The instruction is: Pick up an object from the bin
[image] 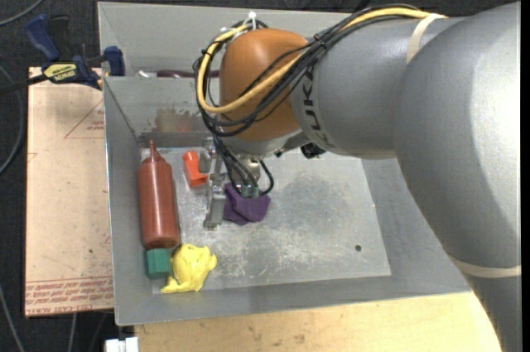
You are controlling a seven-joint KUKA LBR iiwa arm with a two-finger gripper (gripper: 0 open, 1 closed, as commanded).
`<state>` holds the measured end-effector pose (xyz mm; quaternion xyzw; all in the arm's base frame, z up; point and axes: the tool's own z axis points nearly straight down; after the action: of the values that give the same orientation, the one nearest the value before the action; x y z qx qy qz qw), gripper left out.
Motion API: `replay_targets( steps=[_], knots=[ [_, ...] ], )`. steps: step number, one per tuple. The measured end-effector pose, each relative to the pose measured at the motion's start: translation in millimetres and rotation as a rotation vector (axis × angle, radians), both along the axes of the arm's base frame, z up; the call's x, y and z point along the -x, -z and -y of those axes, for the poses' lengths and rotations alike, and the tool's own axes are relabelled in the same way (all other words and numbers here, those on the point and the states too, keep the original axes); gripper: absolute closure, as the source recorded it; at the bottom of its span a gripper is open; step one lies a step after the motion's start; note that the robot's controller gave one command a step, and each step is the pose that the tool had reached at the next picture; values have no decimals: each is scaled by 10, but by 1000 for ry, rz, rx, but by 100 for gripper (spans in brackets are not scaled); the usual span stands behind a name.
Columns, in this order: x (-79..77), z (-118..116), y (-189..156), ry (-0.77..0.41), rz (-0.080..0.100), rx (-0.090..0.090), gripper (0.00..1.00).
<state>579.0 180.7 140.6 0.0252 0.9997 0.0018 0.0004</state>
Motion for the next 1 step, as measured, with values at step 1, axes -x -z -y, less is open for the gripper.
replay_targets(
  steps=[1],
  knots=[
    [-79,73,-84,-162,-2,2,0]
  ],
)
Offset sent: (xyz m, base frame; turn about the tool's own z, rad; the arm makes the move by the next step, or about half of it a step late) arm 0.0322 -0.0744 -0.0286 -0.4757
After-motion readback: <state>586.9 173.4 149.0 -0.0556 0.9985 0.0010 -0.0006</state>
